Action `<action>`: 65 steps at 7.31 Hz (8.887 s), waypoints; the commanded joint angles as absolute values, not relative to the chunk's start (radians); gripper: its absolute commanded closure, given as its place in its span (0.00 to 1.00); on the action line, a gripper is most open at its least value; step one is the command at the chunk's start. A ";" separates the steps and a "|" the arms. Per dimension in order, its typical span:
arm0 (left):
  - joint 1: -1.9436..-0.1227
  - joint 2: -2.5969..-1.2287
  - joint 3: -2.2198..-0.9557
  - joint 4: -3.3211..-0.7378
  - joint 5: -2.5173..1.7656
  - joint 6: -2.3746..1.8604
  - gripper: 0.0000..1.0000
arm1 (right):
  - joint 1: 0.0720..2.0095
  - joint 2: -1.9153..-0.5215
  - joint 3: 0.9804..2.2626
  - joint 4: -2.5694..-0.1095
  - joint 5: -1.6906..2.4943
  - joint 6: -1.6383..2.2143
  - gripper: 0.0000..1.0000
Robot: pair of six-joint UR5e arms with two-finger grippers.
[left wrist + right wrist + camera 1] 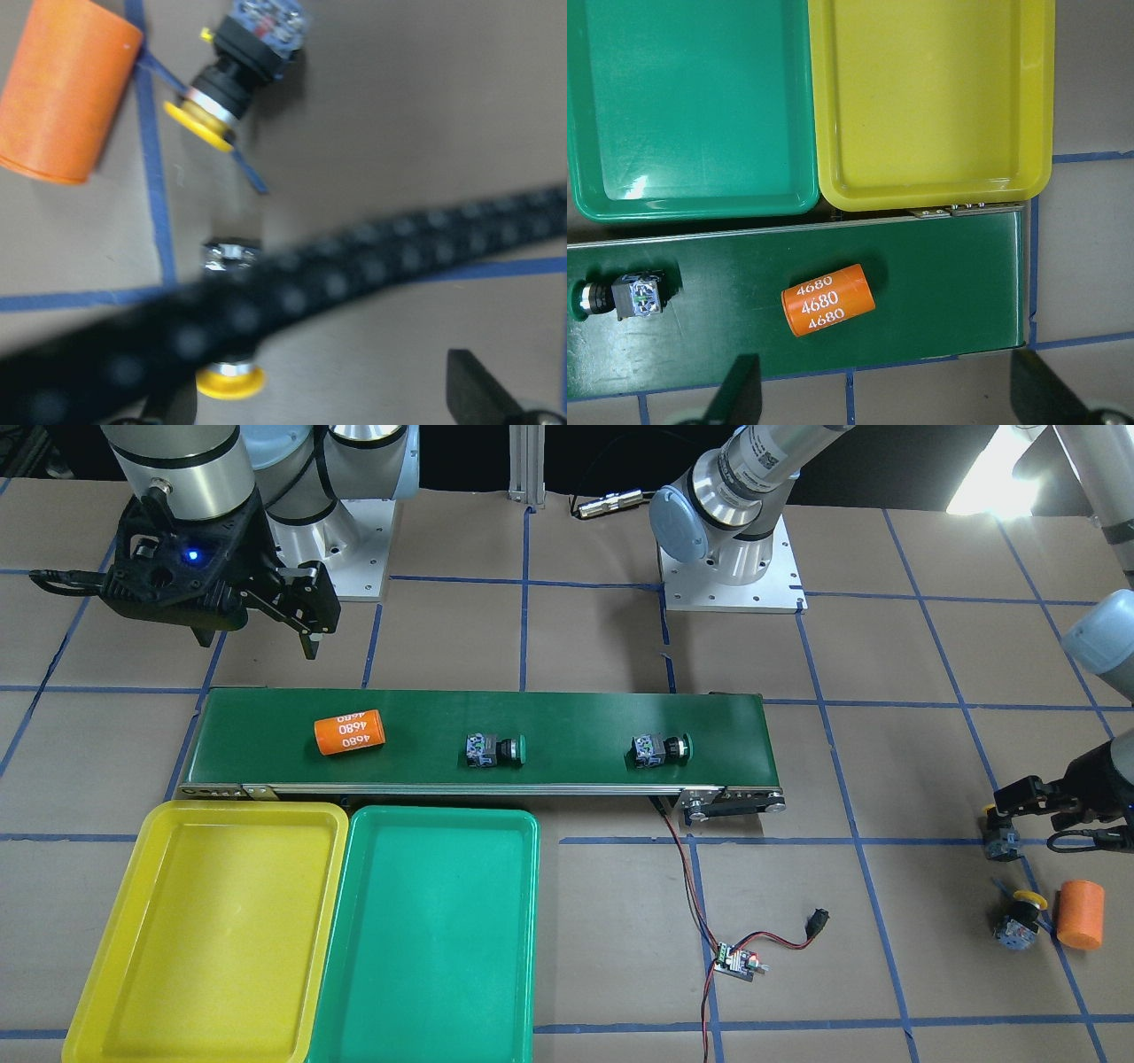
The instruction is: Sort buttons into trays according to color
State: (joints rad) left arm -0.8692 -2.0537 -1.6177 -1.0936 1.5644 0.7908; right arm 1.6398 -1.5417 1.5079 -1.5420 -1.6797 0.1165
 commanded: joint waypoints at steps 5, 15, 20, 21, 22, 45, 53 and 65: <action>-0.854 -2.140 -1.615 -1.020 1.585 0.890 1.00 | 1.649 -1.525 1.522 -1.542 -1.621 0.110 0.00; -1.329 -1.694 -1.903 -1.261 1.493 0.335 1.00 | 1.657 -1.465 1.726 -1.641 -1.356 0.089 0.00; -1.491 -1.680 -2.025 -1.113 1.494 0.135 1.00 | 1.709 -1.470 1.768 -1.646 -1.361 -0.267 0.00; -1.491 -1.687 -2.034 -1.108 1.494 0.129 0.89 | 1.709 -1.480 1.798 -1.672 -1.358 -0.384 0.00; -1.488 -1.693 -2.036 -1.104 1.500 0.126 0.02 | 1.707 -1.485 1.824 -1.692 -1.358 -0.526 0.00; -0.867 -2.345 -1.278 -1.035 1.499 1.284 0.00 | 1.499 -1.499 2.143 -2.253 -1.505 -1.549 0.60; -0.880 -2.229 -1.299 -1.214 1.467 1.360 0.92 | 1.680 -1.171 1.737 -2.327 -1.511 -1.523 0.66; -1.595 -1.620 -2.056 -1.032 1.597 1.462 0.95 | 1.571 -1.456 2.141 -2.315 -1.563 -1.621 0.00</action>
